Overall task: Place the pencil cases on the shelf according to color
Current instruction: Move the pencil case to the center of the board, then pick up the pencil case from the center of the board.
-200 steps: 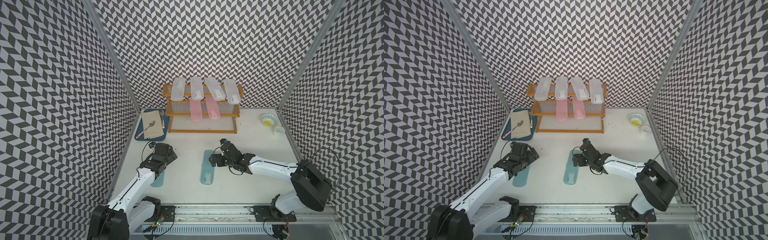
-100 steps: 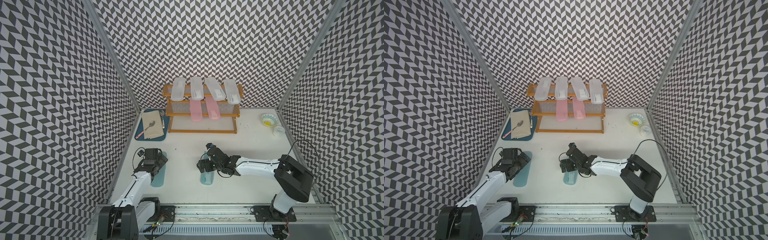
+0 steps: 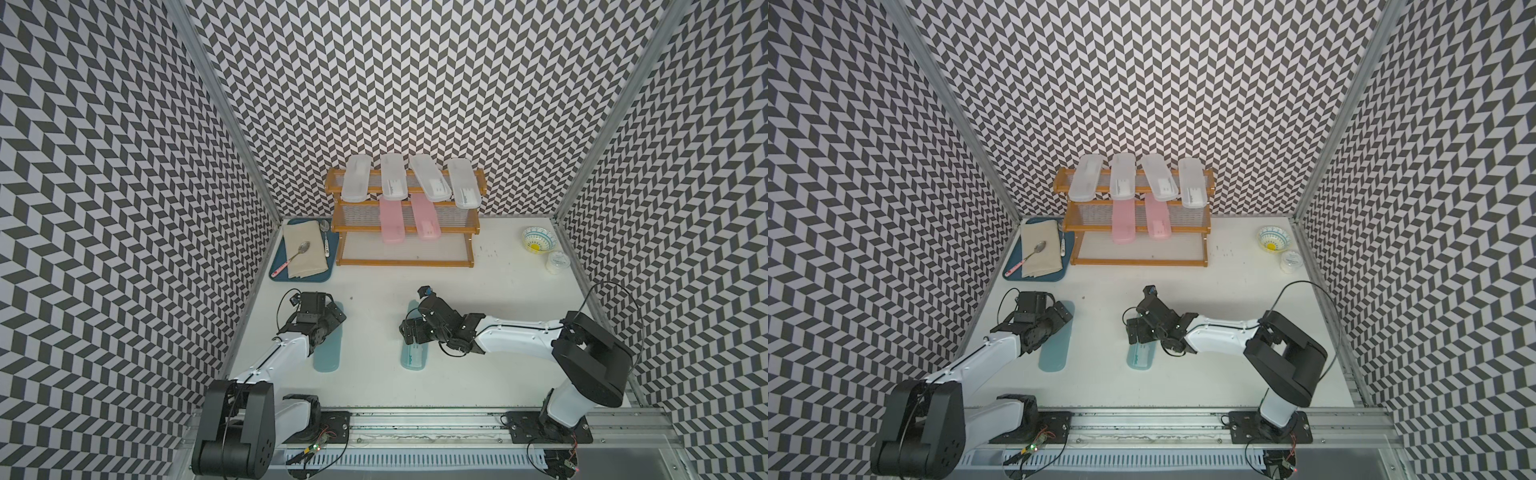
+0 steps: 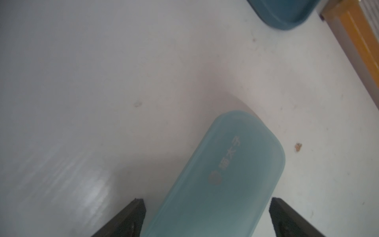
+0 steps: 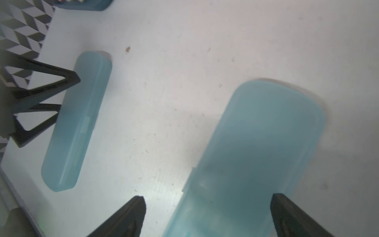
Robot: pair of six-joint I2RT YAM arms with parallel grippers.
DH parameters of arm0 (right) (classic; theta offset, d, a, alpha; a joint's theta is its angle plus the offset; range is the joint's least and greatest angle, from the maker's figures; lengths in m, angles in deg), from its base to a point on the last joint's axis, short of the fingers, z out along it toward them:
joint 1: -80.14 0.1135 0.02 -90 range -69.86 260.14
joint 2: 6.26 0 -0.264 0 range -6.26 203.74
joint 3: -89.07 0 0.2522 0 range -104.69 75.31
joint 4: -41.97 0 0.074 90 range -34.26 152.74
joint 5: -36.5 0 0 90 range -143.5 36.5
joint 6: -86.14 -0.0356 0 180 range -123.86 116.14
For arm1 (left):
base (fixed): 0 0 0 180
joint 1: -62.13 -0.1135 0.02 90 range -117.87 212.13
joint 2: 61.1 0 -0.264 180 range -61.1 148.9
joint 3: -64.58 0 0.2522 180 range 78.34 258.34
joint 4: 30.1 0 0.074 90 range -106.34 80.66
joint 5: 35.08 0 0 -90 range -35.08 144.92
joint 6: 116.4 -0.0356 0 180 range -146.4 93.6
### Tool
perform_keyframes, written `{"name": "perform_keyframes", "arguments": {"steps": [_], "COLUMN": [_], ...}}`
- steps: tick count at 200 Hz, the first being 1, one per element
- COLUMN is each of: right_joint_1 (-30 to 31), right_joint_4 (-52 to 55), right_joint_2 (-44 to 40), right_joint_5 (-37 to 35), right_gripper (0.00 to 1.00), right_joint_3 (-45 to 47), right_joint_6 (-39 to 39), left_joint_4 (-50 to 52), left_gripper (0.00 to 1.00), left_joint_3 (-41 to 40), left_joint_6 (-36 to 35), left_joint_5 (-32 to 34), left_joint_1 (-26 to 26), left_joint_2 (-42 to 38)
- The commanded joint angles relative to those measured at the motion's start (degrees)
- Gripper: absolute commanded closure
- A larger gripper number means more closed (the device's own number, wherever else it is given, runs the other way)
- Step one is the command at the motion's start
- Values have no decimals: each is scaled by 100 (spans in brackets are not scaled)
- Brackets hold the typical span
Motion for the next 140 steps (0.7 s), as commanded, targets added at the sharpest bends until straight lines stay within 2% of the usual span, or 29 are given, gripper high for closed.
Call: {"name": "perform_keyframes", "arguments": {"steps": [1,48,73,97,140], "right_joint_1": [-217,-922,-957,-812,-111], "right_joint_4": [389,564,703,696,1160], "right_joint_2": [-190,-872,-1109,-934,-324], "right_joint_5": [-257,-348,-80,642,429], "right_gripper": [0,0,0,0,1], "right_joint_3": [454,1023,855,507,-189], "right_joint_6": [-75,132,310,299,-273], "left_joint_4": [294,37,-32,-18,-82], "left_gripper": [0,0,0,0,0], "left_joint_3": [-14,-92,-69,25,103], "left_joint_6": [221,629,595,485,352], "left_joint_5": [-99,-239,-230,-148,-94], "left_joint_1": [465,1003,1050,1053,1063], "left_joint_2": [247,476,468,549,731]}}
